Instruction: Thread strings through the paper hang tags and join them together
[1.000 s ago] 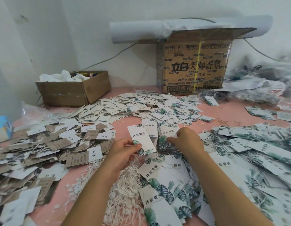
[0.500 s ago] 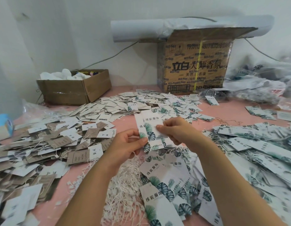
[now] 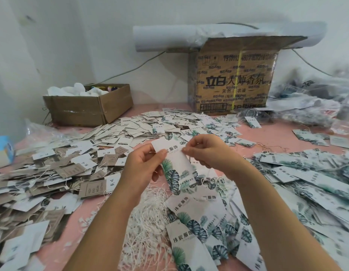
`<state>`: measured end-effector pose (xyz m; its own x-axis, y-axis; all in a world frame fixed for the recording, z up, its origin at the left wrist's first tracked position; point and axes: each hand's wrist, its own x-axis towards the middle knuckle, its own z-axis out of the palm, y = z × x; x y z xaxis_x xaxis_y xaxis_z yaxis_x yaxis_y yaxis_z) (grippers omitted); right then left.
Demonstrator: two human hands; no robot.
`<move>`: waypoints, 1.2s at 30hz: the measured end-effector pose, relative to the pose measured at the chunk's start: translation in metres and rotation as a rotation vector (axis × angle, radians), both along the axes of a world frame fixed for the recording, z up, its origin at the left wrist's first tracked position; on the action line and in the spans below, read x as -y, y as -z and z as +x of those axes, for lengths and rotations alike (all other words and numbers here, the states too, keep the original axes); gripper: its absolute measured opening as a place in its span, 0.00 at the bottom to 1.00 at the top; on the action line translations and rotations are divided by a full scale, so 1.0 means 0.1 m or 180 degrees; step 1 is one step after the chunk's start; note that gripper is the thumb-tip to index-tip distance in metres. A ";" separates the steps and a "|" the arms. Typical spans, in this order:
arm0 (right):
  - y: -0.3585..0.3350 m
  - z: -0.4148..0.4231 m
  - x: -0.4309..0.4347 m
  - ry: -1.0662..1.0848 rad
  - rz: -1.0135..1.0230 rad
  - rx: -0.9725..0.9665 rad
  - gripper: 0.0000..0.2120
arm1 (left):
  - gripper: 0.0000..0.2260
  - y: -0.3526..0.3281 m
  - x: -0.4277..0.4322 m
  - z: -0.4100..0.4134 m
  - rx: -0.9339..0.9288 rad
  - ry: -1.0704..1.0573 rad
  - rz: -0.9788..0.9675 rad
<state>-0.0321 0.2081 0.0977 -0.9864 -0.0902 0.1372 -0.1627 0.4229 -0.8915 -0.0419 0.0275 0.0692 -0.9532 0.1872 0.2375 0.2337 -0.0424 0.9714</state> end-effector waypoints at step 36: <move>-0.23 0.16 0.14 0.0333 -0.1193 -0.2196 0.05 | 0.11 -0.10 -0.12 0.12 -0.0509 -0.0050 -0.0157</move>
